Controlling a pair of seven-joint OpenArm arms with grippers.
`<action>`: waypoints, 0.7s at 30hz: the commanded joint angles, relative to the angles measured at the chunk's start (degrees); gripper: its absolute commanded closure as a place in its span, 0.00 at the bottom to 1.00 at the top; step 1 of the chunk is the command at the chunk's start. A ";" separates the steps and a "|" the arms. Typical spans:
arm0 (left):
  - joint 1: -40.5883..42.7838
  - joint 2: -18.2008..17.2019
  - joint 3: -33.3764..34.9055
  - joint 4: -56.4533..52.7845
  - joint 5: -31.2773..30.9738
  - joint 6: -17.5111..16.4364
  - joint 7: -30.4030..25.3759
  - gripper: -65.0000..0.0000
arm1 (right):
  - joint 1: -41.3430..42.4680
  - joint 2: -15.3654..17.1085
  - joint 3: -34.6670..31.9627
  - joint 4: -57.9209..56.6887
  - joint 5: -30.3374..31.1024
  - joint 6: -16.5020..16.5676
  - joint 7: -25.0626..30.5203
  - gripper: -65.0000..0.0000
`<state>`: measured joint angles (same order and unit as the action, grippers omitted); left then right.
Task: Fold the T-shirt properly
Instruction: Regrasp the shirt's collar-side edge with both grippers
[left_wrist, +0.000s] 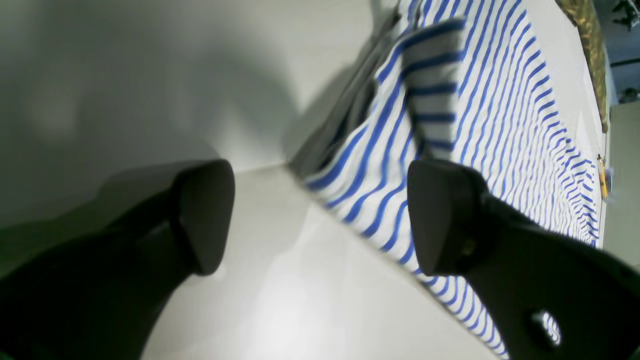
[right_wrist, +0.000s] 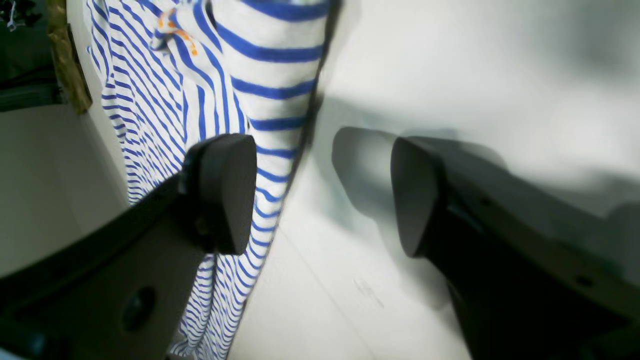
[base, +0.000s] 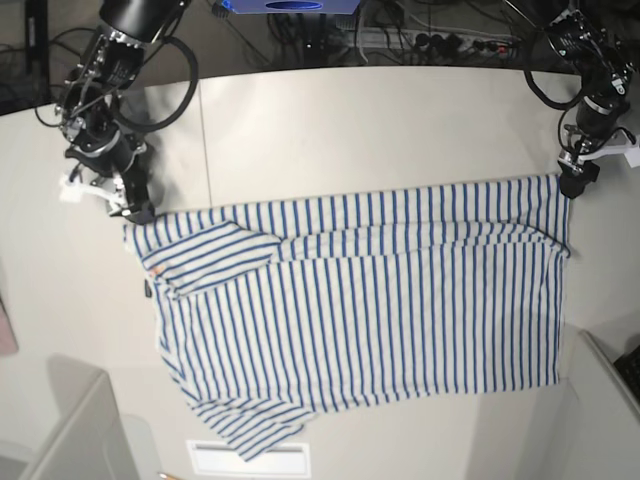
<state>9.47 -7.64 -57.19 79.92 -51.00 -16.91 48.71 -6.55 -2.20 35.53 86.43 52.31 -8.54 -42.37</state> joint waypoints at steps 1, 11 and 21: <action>-0.46 -0.67 -0.17 -0.14 -0.82 -0.63 -0.66 0.21 | 0.61 0.39 0.12 -0.24 -0.23 -0.12 -0.05 0.39; -2.93 -1.02 -0.26 -6.21 -0.73 -0.63 -0.66 0.21 | 4.57 1.63 -0.50 -6.30 -0.31 -0.12 4.17 0.39; -2.93 -1.02 -0.26 -6.38 -0.82 -0.54 -0.66 0.45 | 6.59 1.98 -0.58 -11.49 -0.40 -0.12 4.44 0.39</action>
<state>6.39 -8.12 -57.34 73.19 -52.27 -17.93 47.37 0.43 -0.19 34.94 75.59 54.28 -6.74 -36.58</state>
